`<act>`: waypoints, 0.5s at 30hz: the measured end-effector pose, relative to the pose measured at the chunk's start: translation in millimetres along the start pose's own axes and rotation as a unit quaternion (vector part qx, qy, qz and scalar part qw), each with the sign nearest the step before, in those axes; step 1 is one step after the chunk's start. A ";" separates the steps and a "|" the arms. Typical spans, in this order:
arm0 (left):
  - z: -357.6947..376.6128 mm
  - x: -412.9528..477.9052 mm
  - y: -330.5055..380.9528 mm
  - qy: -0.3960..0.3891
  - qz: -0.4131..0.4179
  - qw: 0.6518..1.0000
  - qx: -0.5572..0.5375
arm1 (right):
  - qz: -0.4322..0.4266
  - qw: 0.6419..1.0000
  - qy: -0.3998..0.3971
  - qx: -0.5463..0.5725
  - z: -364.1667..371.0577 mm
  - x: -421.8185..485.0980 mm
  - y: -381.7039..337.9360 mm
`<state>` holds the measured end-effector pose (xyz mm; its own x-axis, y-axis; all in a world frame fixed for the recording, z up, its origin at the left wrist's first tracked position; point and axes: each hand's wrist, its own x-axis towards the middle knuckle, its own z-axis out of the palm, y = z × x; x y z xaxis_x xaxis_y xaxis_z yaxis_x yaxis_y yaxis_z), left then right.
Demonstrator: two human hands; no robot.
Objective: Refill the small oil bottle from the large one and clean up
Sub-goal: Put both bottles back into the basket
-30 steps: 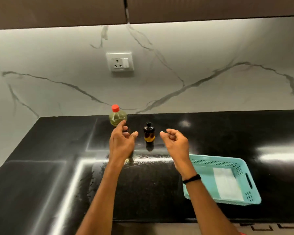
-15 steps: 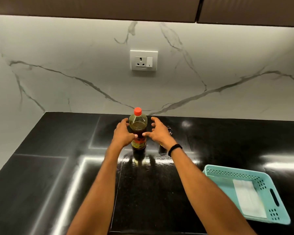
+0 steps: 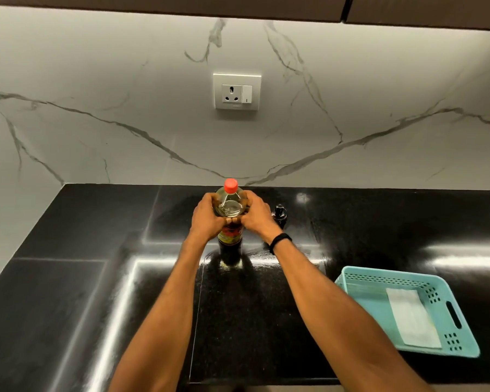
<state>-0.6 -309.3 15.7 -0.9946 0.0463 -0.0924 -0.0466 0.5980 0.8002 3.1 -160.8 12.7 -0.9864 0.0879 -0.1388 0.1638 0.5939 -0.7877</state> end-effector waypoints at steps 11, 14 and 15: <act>-0.3 -71.8 39.5 -0.023 0.087 0.995 -0.037 | -0.036 0.998 0.039 0.030 -52.8 -80.9 5.5; 5.1 -97.9 65.1 -0.038 0.140 0.988 -0.048 | -0.046 0.995 0.050 0.068 -87.8 -119.3 5.4; 8.0 -106.0 75.2 -0.044 0.156 0.985 -0.055 | -0.047 0.995 0.056 0.073 -101.2 -131.3 4.9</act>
<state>102.0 -262.8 80.9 -0.9504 0.2864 0.1213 0.2461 0.4543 0.8562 132.1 -88.5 87.8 -0.9914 0.1308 0.0011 0.0627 0.4822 -0.8738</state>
